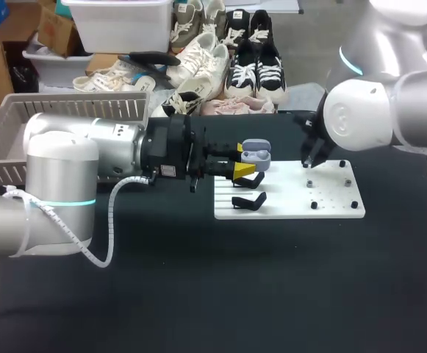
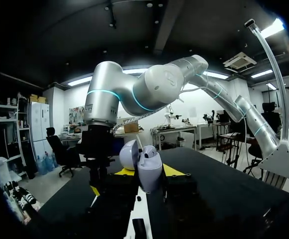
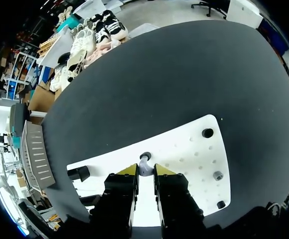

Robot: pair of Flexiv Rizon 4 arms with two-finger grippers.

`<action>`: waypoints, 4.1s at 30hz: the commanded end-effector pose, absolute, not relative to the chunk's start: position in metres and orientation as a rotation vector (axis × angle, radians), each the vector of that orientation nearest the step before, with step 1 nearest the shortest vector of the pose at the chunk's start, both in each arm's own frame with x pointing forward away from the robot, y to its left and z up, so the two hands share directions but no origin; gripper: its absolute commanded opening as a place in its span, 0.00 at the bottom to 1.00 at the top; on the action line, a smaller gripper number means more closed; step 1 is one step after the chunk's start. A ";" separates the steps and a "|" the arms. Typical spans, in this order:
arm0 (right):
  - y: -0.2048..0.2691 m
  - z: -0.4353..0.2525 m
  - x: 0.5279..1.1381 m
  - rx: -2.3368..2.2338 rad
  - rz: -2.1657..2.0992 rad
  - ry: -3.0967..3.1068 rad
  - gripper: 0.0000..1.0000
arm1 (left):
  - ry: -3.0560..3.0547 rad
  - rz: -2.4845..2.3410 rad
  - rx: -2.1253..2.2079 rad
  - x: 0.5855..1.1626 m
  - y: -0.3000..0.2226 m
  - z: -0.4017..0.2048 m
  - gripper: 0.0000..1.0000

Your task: Pick up each earbud case from the left stands, insert the matching earbuds, close the lid, and place the case in the box.

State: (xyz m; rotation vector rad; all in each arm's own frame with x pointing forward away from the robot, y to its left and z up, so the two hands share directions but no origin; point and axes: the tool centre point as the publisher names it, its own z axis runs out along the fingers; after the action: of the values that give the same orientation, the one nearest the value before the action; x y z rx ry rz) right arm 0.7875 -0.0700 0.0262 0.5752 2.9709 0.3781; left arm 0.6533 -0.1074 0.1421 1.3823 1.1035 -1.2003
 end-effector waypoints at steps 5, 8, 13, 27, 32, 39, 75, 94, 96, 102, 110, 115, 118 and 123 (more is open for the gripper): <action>-0.076 0.045 0.776 0.568 0.404 2.950 0.00 | 1.103 -1.197 1.380 0.653 -0.107 0.142 0.00; -0.080 0.053 0.773 0.563 0.409 2.945 0.00 | 1.103 -1.197 1.380 0.653 -0.107 0.142 0.00; -0.089 0.076 0.760 0.522 0.426 2.943 0.00 | 1.103 -1.197 1.380 0.653 -0.107 0.142 0.00; -0.080 0.199 0.693 -0.035 0.353 3.138 0.00 | 1.103 -1.197 1.380 0.653 -0.107 0.142 0.00; -0.067 0.231 0.663 -0.250 0.318 3.115 0.00 | 1.103 -1.197 1.380 0.653 -0.107 0.142 0.00; -0.043 0.250 0.633 -0.419 0.254 3.103 0.00 | 1.103 -1.197 1.380 0.653 -0.107 0.142 0.00; 0.045 0.249 0.612 -0.469 0.080 3.107 0.00 | 1.103 -1.197 1.380 0.653 -0.107 0.142 0.00; 0.078 0.222 0.618 -0.360 -0.149 3.050 0.00 | 1.103 -1.197 1.380 0.653 -0.107 0.142 0.00; 0.077 0.222 0.619 -0.354 -0.149 3.049 0.00 | 1.103 -1.197 1.380 0.653 -0.107 0.142 0.00; 0.073 0.221 0.623 -0.349 -0.168 3.033 0.00 | 1.103 -1.197 1.380 0.653 -0.107 0.142 0.00; 0.068 0.217 0.626 -0.412 -0.097 3.013 0.00 | 1.103 -1.197 1.380 0.653 -0.107 0.142 0.00; 0.064 0.216 0.628 -0.430 -0.070 3.012 0.00 | 1.103 -1.197 1.380 0.653 -0.107 0.142 0.00; 0.062 0.214 0.630 -0.437 -0.055 3.010 0.00 | 1.103 -1.197 1.380 0.653 -0.107 0.142 0.00; 0.059 0.212 0.630 -0.437 -0.017 3.005 0.00 | 1.103 -1.197 1.380 0.653 -0.107 0.142 0.00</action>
State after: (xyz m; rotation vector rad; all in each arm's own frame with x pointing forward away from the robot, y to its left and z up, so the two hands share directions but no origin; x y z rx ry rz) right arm 0.6348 0.0641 0.2138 -0.4387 3.0173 -0.0338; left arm 0.6533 -0.1074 0.1421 1.3824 1.1036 -1.2002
